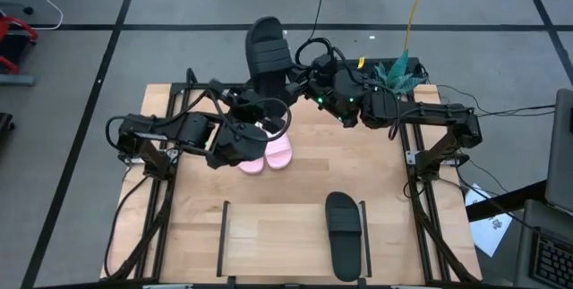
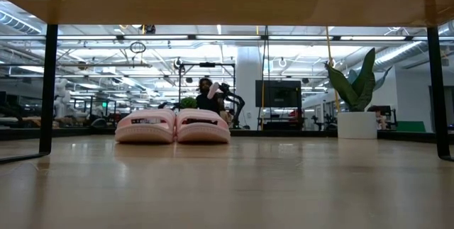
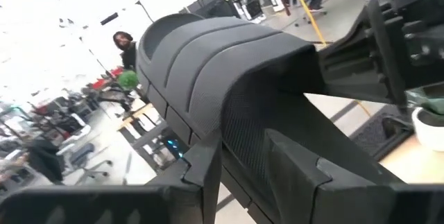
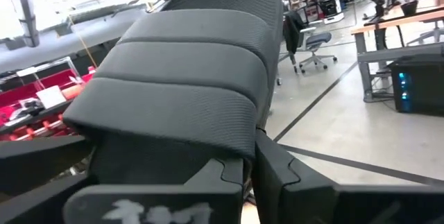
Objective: Pick and place slides into the shelf
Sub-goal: Put the black slipper on the shelf
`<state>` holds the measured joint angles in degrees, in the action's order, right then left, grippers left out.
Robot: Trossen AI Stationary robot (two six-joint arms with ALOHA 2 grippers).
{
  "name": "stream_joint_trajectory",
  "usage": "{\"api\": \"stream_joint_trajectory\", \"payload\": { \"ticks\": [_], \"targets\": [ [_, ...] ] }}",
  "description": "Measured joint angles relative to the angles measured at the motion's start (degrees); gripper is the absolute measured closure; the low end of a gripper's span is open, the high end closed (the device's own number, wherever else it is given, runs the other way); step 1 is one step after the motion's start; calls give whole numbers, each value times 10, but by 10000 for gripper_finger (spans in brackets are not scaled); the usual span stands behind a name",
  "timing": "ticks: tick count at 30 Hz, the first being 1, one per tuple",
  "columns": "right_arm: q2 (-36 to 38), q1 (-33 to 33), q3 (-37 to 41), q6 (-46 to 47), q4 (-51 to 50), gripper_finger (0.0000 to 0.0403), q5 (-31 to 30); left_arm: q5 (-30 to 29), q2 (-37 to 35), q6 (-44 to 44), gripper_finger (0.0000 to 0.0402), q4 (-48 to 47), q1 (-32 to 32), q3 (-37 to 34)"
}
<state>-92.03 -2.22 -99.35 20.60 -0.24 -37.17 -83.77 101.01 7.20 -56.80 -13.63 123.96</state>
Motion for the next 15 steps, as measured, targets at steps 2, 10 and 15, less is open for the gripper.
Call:
{"api": "stream_joint_trajectory", "payload": {
  "ticks": [2,10,15],
  "targets": [
    [0,1,0,-1,5,403,2,-9,0,0,289,1,-1,0],
    [0,1,0,-12,23,403,13,-24,0,-24,289,31,-7,0],
    [0,1,0,-18,32,403,16,-34,0,-70,289,67,-6,0]
  ]
}}
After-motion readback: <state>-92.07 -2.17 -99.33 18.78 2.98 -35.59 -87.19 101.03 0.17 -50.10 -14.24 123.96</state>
